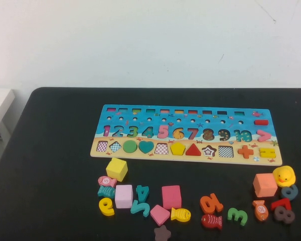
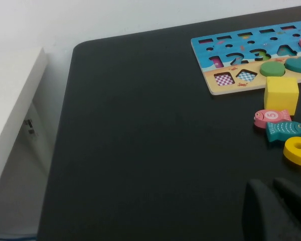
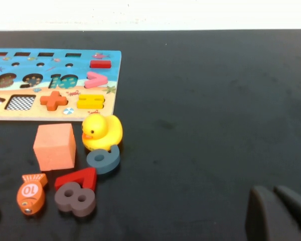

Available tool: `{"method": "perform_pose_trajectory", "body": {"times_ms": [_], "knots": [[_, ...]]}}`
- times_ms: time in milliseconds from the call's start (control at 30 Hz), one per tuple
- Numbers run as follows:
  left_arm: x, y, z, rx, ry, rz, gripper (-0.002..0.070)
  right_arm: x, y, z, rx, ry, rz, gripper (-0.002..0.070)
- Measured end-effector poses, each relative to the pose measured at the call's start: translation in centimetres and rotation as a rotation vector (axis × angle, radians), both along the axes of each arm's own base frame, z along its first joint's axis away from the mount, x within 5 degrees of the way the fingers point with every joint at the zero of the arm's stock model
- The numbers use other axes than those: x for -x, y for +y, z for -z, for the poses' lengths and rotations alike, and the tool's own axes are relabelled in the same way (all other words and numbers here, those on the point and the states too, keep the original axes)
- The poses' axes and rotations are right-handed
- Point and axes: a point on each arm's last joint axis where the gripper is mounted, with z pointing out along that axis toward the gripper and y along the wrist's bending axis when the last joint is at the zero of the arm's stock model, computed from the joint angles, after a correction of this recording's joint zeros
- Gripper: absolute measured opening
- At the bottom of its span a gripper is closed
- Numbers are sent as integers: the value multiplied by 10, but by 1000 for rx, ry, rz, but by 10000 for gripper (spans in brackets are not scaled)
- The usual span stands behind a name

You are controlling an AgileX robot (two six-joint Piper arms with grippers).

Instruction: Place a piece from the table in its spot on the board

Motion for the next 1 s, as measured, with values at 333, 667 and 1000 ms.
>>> {"method": "perform_pose_trajectory", "body": {"times_ms": [333,667,1000], "knots": [[0,0,0,-5,2,1,-1,0,0,0,0,0,0,19],[0,0,0,-8,1,2,-1,0,0,0,0,0,0,19],[0,0,0,-11,-1,3,-1,0,0,0,0,0,0,18]]}}
